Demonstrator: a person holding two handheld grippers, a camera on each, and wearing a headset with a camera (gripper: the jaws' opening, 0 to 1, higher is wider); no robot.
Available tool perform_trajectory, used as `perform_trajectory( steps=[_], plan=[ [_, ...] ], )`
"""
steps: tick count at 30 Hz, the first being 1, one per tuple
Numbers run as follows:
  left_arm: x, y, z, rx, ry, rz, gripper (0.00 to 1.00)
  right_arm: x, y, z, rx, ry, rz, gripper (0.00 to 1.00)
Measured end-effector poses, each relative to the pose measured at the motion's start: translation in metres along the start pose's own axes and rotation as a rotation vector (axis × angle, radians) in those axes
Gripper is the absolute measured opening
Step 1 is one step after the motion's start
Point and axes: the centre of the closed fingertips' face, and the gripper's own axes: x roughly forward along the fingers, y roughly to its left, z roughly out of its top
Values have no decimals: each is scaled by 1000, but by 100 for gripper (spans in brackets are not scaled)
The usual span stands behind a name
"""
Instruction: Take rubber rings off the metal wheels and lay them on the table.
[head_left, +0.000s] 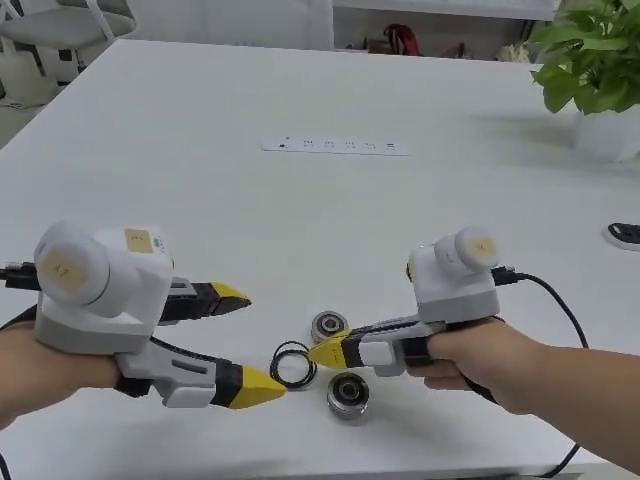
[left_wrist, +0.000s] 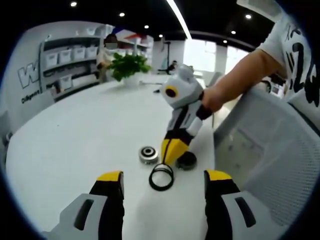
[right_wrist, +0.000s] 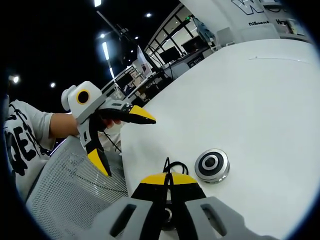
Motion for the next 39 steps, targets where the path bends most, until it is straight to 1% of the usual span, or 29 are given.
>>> perform_trajectory(
  steps=[14,23,32,39],
  plan=[
    [1,2,-3,-12,8,0,65,1,-6,-4,-4,22,-19,2],
    [2,3,-4,-12,12,-2,65,1,-8,-8,-29,44,-29,6],
    [1,2,-5,-14,16,-2,65,-1,-9,-7,-38,42,-38,11],
    [0,2,-3,-9,17,-1,65,-7,-7,0,-35,16,-36,12]
  ],
)
